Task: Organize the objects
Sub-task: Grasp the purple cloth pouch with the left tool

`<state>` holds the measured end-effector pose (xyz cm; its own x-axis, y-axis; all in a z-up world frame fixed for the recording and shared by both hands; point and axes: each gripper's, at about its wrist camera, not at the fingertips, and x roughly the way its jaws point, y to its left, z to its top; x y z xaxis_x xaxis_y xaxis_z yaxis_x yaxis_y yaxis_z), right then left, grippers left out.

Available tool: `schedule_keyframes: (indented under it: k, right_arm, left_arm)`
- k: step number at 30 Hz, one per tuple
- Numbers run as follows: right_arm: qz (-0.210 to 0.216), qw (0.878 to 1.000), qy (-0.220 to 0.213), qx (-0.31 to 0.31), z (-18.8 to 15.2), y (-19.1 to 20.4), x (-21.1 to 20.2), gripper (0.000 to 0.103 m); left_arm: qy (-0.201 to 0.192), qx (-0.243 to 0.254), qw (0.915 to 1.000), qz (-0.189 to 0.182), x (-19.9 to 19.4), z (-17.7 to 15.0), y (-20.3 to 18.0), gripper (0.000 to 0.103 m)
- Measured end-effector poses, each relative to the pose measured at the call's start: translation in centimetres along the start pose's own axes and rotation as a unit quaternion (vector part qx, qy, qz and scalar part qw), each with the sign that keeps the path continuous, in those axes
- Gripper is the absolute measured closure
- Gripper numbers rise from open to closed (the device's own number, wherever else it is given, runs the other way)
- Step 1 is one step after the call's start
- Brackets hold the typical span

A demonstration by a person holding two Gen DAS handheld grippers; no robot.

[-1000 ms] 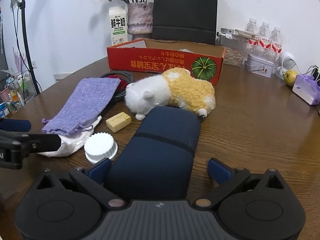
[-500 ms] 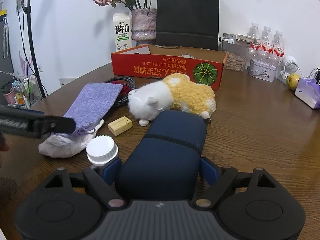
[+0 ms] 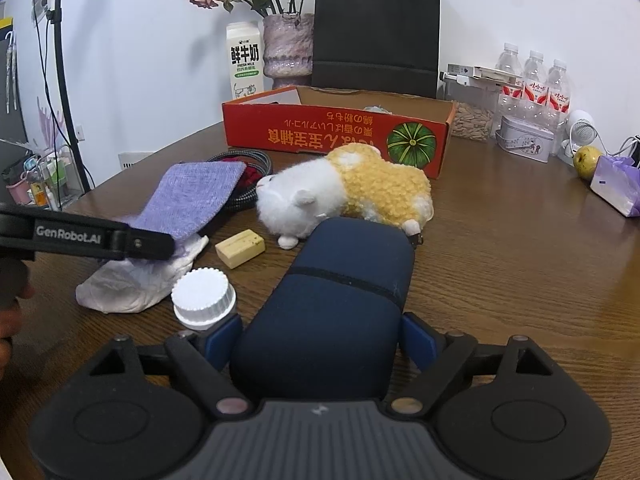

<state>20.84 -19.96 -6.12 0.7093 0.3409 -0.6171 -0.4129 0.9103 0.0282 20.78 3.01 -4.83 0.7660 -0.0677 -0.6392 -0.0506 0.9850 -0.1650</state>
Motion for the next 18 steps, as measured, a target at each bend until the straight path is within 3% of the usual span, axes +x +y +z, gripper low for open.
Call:
schedule_keyframes:
  k: [4, 7, 18]
  right_arm:
    - [0.000, 1.000, 0.000, 0.000, 0.0, 0.0, 0.0, 0.018]
    - [0.000, 1.000, 0.000, 0.001, 0.0, 0.0, 0.0, 0.018]
    - [0.003, 1.000, -0.004, 0.001, -0.3, -0.1, -0.5, 0.019]
  left_arm:
    - [-0.012, 0.012, 0.9998, 0.006, -1.1, 0.0, 0.1, 0.063]
    - [-0.019, 0.022, 0.9996, 0.002, -2.2, -0.3, 0.3, 0.070]
    - [-0.045, 0.056, 0.9974, 0.008, -6.0, -2.7, 0.5, 0.070]
